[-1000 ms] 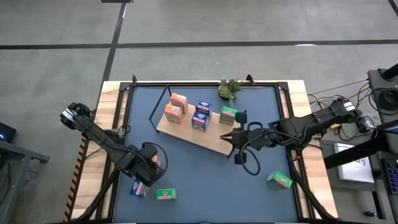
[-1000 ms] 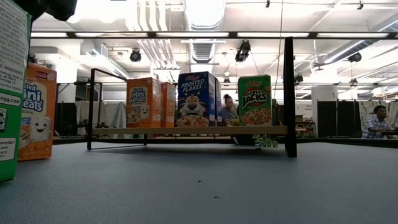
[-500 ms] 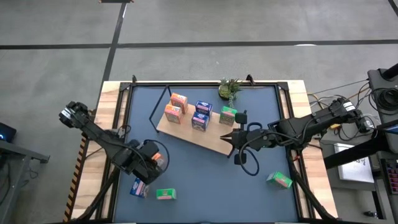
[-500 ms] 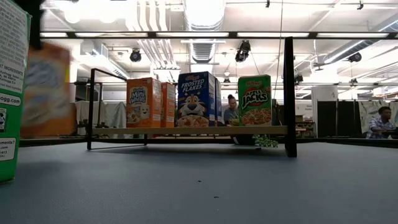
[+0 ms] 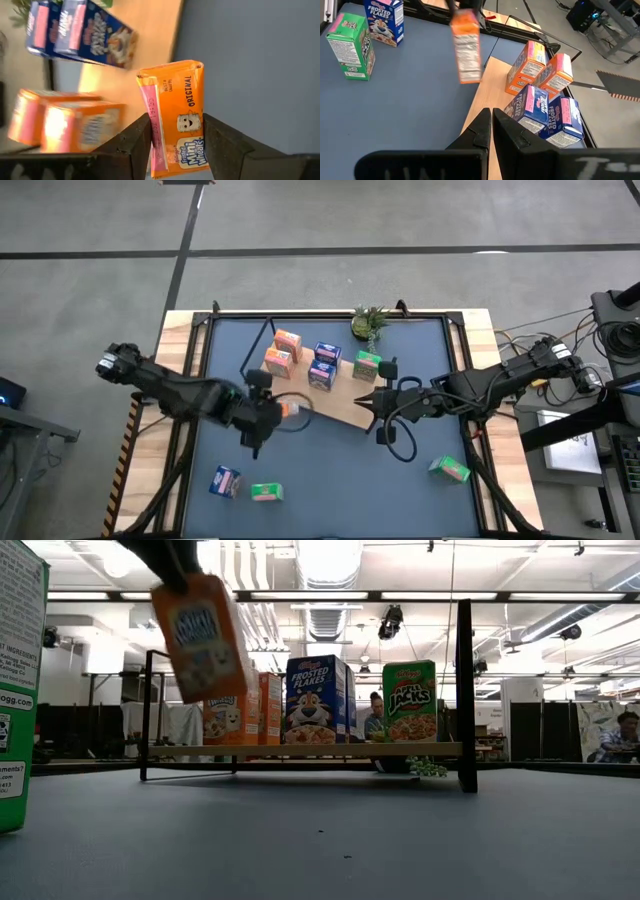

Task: Stack cereal on shelf
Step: Put the orange cereal box on the shelf aligned with other orange cereal boxes

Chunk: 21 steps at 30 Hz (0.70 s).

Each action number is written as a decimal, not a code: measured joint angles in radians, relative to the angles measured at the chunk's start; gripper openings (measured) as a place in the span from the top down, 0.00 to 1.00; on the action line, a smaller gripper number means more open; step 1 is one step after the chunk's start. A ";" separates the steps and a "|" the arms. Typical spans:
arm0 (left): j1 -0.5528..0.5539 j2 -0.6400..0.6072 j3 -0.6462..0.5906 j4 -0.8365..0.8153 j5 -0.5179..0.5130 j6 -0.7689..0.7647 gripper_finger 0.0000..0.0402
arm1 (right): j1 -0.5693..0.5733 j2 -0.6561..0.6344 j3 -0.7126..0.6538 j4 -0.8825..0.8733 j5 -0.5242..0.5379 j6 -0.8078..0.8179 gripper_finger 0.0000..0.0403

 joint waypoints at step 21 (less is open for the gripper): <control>0.368 0.000 -0.030 0.064 0.294 0.503 0.64 | 0.000 0.000 0.000 0.000 0.000 0.044 0.98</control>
